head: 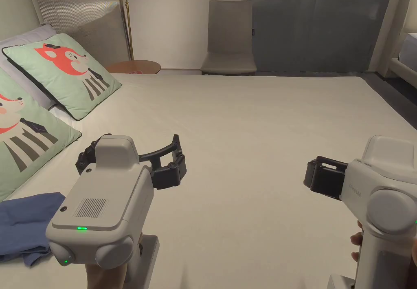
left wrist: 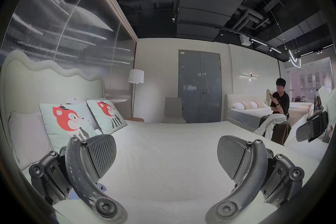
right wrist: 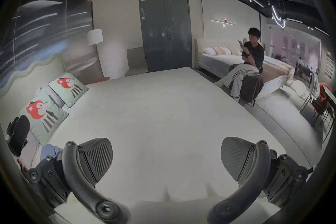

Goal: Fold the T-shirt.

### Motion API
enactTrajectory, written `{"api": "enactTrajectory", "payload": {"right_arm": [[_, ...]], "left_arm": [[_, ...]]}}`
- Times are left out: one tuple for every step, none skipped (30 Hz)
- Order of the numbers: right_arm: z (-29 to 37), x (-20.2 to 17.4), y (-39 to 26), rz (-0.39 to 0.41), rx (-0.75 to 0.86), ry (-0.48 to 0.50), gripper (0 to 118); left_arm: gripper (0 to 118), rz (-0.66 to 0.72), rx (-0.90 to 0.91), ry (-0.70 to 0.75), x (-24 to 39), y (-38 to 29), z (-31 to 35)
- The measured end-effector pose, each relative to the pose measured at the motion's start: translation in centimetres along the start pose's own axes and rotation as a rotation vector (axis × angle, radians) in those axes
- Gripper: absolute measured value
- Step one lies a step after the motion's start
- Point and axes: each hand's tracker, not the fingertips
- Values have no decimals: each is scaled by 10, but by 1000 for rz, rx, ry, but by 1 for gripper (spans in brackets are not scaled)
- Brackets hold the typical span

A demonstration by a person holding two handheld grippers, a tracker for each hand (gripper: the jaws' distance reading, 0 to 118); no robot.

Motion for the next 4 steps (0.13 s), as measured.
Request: {"api": "enactTrajectory", "payload": {"right_arm": [[0, -1, 0, 4, 0, -6, 118], [1, -2, 0, 9, 3, -5, 118], [-2, -1, -1, 9, 4, -3, 118], [-2, -2, -1, 3, 5, -1, 118]], "left_arm": [[111, 0, 0, -1, 0, 0, 0], [111, -1, 0, -2, 0, 0, 0], [111, -2, 2, -3, 1, 0, 0], [111, -3, 3, -2, 1, 1, 0]]}}
